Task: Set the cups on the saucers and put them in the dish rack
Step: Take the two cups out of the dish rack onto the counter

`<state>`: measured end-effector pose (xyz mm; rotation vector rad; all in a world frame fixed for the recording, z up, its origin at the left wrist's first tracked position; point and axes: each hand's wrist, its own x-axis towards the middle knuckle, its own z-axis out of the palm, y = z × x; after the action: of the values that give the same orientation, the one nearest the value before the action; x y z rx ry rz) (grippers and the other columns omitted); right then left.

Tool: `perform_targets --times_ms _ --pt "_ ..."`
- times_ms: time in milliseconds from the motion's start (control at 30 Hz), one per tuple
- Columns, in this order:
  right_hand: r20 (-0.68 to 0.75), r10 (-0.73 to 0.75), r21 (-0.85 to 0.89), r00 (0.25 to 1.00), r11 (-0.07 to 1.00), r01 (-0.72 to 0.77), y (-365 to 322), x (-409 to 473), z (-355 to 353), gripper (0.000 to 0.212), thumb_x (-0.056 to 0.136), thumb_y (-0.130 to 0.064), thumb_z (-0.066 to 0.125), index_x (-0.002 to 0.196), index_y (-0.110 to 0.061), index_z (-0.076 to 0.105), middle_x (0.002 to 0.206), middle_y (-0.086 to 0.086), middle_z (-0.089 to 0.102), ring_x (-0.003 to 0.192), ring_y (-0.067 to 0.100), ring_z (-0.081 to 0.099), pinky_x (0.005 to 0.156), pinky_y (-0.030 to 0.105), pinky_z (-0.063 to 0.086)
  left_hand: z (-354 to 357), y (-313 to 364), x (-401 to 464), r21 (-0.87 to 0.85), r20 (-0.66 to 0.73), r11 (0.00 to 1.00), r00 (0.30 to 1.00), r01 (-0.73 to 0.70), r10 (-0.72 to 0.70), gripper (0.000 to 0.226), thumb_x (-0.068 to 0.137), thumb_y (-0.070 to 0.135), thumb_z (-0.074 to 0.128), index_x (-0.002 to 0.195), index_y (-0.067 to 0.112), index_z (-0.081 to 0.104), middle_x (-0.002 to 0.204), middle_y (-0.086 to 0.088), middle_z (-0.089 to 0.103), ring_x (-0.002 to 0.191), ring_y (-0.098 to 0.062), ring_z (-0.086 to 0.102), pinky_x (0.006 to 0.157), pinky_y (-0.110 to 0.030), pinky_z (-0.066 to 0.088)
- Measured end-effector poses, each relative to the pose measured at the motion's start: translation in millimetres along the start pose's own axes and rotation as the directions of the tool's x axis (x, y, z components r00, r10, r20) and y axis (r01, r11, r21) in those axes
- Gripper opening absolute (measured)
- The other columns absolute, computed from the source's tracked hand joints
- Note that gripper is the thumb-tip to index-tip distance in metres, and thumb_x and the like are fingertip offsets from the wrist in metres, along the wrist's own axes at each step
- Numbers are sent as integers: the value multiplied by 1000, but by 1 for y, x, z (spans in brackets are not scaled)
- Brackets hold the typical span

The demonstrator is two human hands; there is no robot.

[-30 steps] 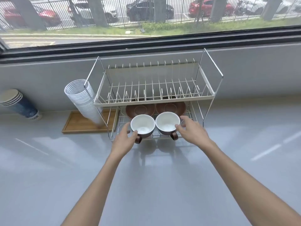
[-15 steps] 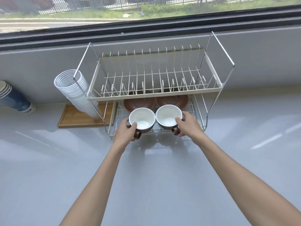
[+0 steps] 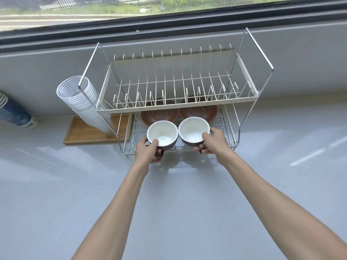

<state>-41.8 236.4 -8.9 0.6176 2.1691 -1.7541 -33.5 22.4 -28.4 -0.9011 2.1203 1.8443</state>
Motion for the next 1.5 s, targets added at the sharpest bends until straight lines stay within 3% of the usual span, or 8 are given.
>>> perform_targets --times_ms 133,400,567,667,767,900,1133,1500 --pt "-20 -16 35 1000 999 17 4 -5 2 34 90 -5 37 119 -16 50 64 8 70 62 22 74 45 24 50 1 -2 -8 -19 -34 1000 999 -10 10 38 93 16 56 131 12 58 88 -2 63 83 -27 66 70 -46 65" --pt "-40 -39 85 998 995 42 8 -30 -11 33 90 -5 36 117 -18 50 62 4 71 58 21 73 47 24 49 -1 3 -34 -21 -52 999 997 -49 48 40 94 15 57 133 11 54 88 0 62 82 -28 66 56 -36 64" --pt "-69 -32 88 997 995 39 20 -59 -27 36 90 -4 37 121 -16 51 60 4 70 59 23 74 47 24 50 5 -3 -58 -29 -41 999 998 -41 40 42 92 16 59 133 11 55 94 -1 62 88 -30 68 63 -41 64" --pt "-101 -19 113 995 993 30 35 -77 -41 39 88 -5 37 123 -13 53 63 7 69 63 25 75 48 25 50 12 -11 -74 -38 -10 998 999 -42 41 44 90 16 60 133 8 56 103 -8 63 89 -28 68 58 -38 63" --pt "-130 2 136 992 991 16 51 -96 -59 41 88 -6 37 124 -14 53 67 9 69 64 25 75 48 23 50 24 -20 -91 -43 27 999 999 -32 33 45 90 14 59 134 7 55 96 -9 65 80 -24 66 57 -37 64" --pt "-175 26 180 984 984 6 79 -119 -87 41 88 -6 37 124 -12 54 66 9 68 63 27 74 49 26 49 45 -35 -116 -40 62 999 998 -19 21 44 90 12 58 134 9 54 103 -14 67 80 -26 66 56 -36 64" --pt "-245 68 200 967 980 -19 119 -150 -146 41 88 -4 37 123 -15 56 75 11 68 66 29 75 52 30 48 101 -68 -168 -110 112 992 993 60 -48 47 92 5 54 138 12 50 95 -9 64 74 -23 62 69 -43 64" --pt "-361 187 306 913 949 -74 167 -152 -213 40 88 -4 38 122 -18 56 88 12 68 64 27 75 49 29 48 192 -89 -196 -23 183 994 978 110 -104 46 92 3 55 137 13 53 91 -9 64 62 -20 58 61 -37 63"
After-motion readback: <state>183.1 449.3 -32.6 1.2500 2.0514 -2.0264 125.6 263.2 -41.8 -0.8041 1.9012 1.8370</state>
